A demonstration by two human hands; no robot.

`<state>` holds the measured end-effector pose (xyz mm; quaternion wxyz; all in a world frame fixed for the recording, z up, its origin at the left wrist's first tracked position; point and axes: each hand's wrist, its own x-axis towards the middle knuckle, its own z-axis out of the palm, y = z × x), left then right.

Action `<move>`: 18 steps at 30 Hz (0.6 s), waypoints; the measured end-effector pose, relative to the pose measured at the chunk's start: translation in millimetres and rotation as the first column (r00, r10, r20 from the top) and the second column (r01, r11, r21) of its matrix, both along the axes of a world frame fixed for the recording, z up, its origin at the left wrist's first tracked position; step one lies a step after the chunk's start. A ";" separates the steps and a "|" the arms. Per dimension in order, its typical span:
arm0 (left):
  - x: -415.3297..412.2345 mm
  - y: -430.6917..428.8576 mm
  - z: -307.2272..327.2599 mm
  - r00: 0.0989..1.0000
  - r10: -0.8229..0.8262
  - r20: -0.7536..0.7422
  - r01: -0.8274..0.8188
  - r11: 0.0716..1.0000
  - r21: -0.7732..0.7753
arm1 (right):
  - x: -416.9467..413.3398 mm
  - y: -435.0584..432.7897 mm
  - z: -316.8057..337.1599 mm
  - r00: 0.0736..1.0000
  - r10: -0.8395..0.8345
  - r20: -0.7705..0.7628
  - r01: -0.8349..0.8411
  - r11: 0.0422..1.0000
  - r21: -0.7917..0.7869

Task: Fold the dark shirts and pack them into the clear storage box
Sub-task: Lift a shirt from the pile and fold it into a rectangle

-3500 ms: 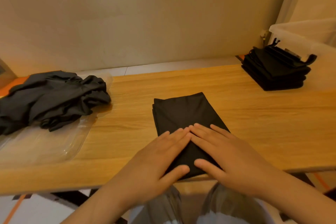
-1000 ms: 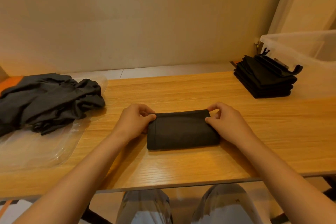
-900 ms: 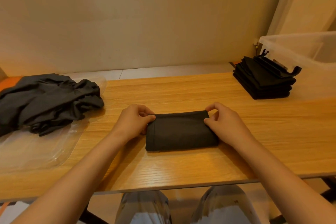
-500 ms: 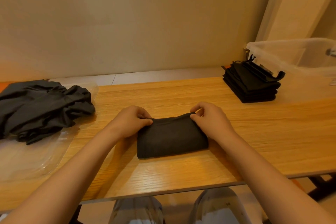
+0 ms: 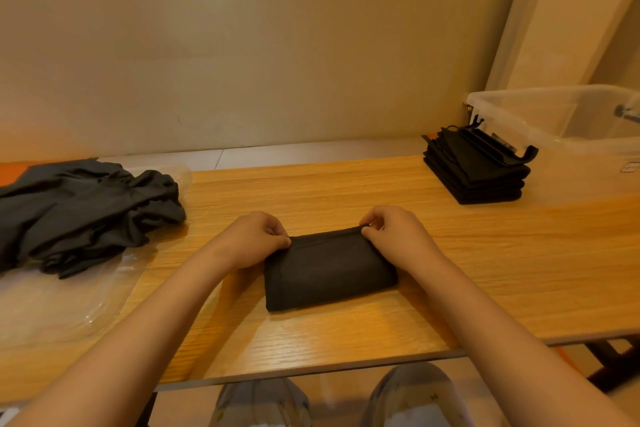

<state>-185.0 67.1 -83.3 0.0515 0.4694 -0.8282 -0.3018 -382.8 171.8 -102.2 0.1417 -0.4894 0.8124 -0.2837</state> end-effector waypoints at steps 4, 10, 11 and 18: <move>2.3 14.5 1.5 0.998 0.008 0.066 0.006 0.978 -0.208 | 11.8 9.7 4.7 0.986 0.004 -0.165 -0.019 0.996 -0.089; -1.6 59.6 -25.6 0.963 -0.255 0.084 0.263 0.828 -0.496 | 54.6 26.0 -6.9 0.806 0.407 -0.430 -0.437 0.899 0.031; 0.0 62.0 -32.6 0.960 -0.254 0.120 0.281 0.849 -0.448 | 55.6 27.1 -12.8 0.790 0.441 -0.426 -0.439 0.892 0.108; 12.8 59.7 -46.8 0.980 -0.156 0.122 0.193 0.889 -0.415 | 38.4 32.0 -21.2 0.836 0.394 -0.383 -0.338 0.918 0.206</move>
